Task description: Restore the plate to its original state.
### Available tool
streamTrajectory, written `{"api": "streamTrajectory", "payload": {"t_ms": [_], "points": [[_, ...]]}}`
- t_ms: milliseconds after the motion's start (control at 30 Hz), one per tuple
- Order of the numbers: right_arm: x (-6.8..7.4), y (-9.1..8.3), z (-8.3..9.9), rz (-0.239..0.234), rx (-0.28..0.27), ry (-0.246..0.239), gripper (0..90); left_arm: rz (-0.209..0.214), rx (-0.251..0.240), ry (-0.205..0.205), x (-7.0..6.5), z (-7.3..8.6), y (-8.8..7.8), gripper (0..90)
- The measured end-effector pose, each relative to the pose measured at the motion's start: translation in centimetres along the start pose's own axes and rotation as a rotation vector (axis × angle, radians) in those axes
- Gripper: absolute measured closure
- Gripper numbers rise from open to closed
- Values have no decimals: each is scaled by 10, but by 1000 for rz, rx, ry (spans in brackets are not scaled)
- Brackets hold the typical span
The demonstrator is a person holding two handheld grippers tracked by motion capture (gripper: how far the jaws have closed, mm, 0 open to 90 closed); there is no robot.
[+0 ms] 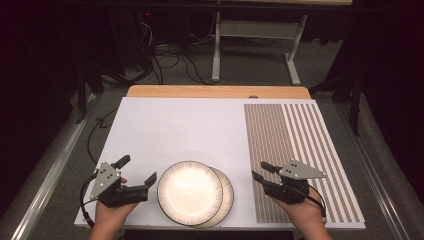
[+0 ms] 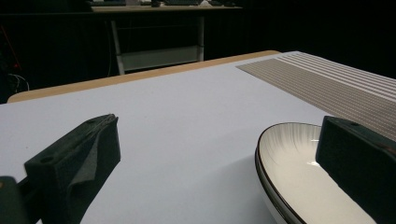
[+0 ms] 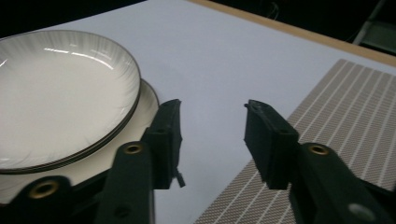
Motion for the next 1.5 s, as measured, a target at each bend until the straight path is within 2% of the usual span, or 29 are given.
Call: {"api": "streamTrajectory", "payload": {"t_ms": [33, 133, 200, 233, 267, 333, 367, 500, 667, 733, 833, 867, 900, 967, 1000, 1033, 1067, 1100, 1133, 1367, 1500], "points": [[0, 0, 0, 0, 0, 0, 501, 0, 0, 0, 0, 0, 0, 6], [-4, -8, 1, 39, -35, -3, 361, -3, 4, 1, 1, 0, 0, 6], [-9, -13, 3, 59, -62, 4, 249, -4, 4, 1, 1, 1, 0, 6], [-15, -17, 5, 73, -70, 13, 146, -4, 4, 0, 1, 1, 1, 6], [-15, -17, 5, 73, -70, 13, 146, -1, 6, -8, 1, 0, 1, 6], [-20, -19, 8, 73, -68, 24, 22, 10, 18, -15, 2, 0, 1, 6], [-21, -19, 9, 81, -66, 23, 5, 11, 15, -16, 1, 0, 1, 6], [-22, -23, 12, 90, -84, 23, 5, 0, 16, 12, -2, -3, -1, 6], [-23, -24, 11, 92, -92, 17, 5, -16, 7, 9, -3, -4, -5, 33], [-21, -23, 11, 86, -84, 11, 5, -5, -9, 5, -3, -4, -9, 86], [-19, -22, 10, 82, -82, 0, 5, 17, -21, 11, -5, -4, -12, 300], [-19, -21, 10, 79, -80, 5, 5, 39, -24, 6, -5, -3, -12, 300], [-19, -20, 10, 76, -83, 1, 5, 60, -18, 11, -5, -2, -13, 411], [-19, -19, 11, 75, -73, 10, 5, 93, 22, 14, -5, 1, -11, 577], [-19, -18, 11, 77, -71, 14, 5, 106, 41, 14, -5, 2, -10, 716], [-19, -18, 11, 77, -71, 14, 5, 104, 57, 20, -6, 4, -10, 716], [-19, -18, 10, 77, -73, 9, 5, 103, 74, 20, -6, 5, -9, 856], [-19, -17, 10, 77, -70, 9, 6, 101, 83, 17, -6, 5, -8, 896], [-19, -17, 11, 74, -68, 11, 6, 99, 91, 12, -6, 6, -8, 897], [-19, -18, 12, 71, -67, 12, 6, 92, 194, 45, -12, 12, 2, 899], [-21, -18, 13, 68, -65, 29, 6, 103, 223, 49, -15, 15, 5, 900]]}}
Point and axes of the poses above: each handheld gripper's, and its own axes: y roughly forward along the jaws, z roughly out of its underside, x roughly to its left, the point moved 1 cm from there along y, roughly forward along the jaws
